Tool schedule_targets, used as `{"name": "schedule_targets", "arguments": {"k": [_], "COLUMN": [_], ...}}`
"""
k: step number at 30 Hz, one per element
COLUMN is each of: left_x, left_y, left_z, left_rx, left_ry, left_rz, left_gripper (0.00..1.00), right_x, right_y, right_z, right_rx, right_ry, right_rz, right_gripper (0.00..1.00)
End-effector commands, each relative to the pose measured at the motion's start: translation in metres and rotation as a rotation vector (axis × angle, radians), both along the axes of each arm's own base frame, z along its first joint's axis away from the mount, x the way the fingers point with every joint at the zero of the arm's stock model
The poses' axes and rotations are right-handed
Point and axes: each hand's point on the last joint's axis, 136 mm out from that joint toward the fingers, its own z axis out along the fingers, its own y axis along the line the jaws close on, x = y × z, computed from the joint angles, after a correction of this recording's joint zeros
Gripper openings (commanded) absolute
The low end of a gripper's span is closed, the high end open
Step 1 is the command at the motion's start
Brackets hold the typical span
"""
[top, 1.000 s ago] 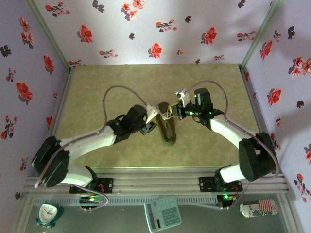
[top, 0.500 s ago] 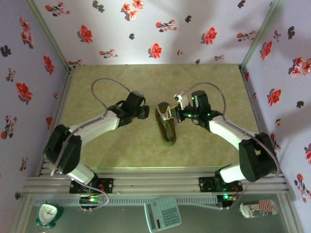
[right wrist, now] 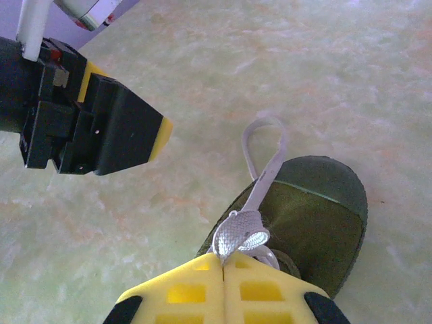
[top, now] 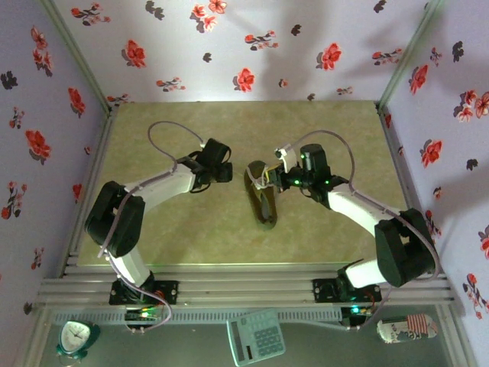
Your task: Tie the shoes
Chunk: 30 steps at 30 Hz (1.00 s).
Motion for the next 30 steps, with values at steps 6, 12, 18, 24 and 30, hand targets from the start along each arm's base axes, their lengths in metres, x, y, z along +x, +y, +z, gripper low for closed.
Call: {"name": "schedule_targets", "arguments": {"k": [6,12,18,24,30], "left_x": [0.006,0.003,-0.002,-0.008,-0.012], "left_y": [0.010,0.011,0.011,0.011,0.005], "left_z": [-0.002,-0.001,-0.001,0.001,0.008], "left_rx": [0.017,0.015,0.016,-0.008,-0.032], "left_ry": [0.000,0.006,0.017,0.003,-0.005], "left_rz": [0.039,0.032,0.009,-0.003,-0.029], "left_gripper": [0.69,0.70,0.70,0.70,0.70], "right_x": [0.005,0.016,0.026,0.030,0.048], "right_y": [-0.001,-0.002,-0.011,-0.026,-0.075], "right_z": [0.011,0.021,0.025,0.011,0.008], "right_rx": [0.007,0.050,0.069,0.055,0.472], "right_ry": [-0.020,-0.050,-0.081,-0.067,0.012], "right_rz": [-0.045,-0.107,-0.234,-0.359,-0.515], "right_gripper": [0.00,0.00,0.00,0.00,0.00]}}
